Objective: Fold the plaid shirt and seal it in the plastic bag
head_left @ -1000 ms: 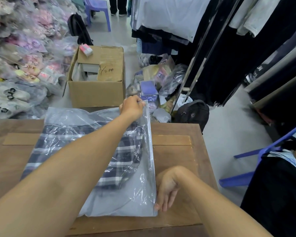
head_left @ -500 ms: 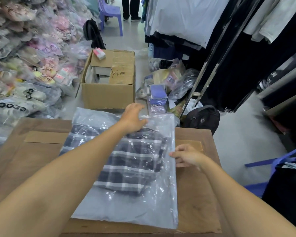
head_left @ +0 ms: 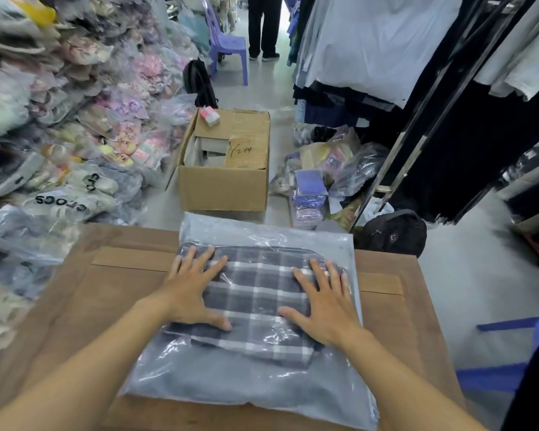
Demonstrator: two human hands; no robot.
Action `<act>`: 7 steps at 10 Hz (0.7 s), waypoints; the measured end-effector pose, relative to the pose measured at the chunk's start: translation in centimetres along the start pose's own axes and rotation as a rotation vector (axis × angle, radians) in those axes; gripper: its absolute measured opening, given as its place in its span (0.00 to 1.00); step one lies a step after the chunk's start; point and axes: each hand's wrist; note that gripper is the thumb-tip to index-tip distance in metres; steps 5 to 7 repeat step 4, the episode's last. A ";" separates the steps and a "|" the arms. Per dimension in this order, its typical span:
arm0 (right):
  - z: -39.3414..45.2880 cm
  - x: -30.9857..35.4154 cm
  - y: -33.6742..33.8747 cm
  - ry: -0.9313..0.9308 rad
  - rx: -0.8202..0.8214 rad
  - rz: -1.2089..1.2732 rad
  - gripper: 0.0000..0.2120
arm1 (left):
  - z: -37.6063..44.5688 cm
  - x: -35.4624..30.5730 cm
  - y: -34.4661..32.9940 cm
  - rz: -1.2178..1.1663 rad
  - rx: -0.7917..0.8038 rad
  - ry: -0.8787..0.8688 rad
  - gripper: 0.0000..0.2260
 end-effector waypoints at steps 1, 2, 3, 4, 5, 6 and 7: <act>1.1 -1.0 0.4 -0.019 -0.006 -0.055 0.46 | 1.2 -0.6 -1.1 -0.023 -0.061 0.004 0.63; 1.8 -1.3 1.2 -0.013 0.016 -0.071 0.46 | 2.0 -0.7 -1.3 -0.031 -0.075 0.006 0.63; 1.7 -1.2 1.9 -0.016 0.058 -0.063 0.47 | 1.5 -1.0 -0.8 -0.043 -0.090 0.011 0.63; 1.4 0.1 3.7 -0.013 0.032 0.137 0.44 | 1.1 -1.3 0.3 -0.245 -0.199 0.008 0.59; 1.4 0.1 3.7 -0.013 0.032 0.137 0.44 | 1.1 -1.3 0.3 -0.245 -0.199 0.008 0.59; 1.4 0.1 3.7 -0.013 0.032 0.137 0.44 | 1.1 -1.3 0.3 -0.245 -0.199 0.008 0.59; 1.4 0.1 3.7 -0.013 0.032 0.137 0.44 | 1.1 -1.3 0.3 -0.245 -0.199 0.008 0.59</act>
Point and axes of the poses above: each hand's wrist, its own z-axis towards the middle knuckle, its own y-axis out of the back of the hand, x = y × z, and after that the axes turned 9 degrees about -y, right-handed
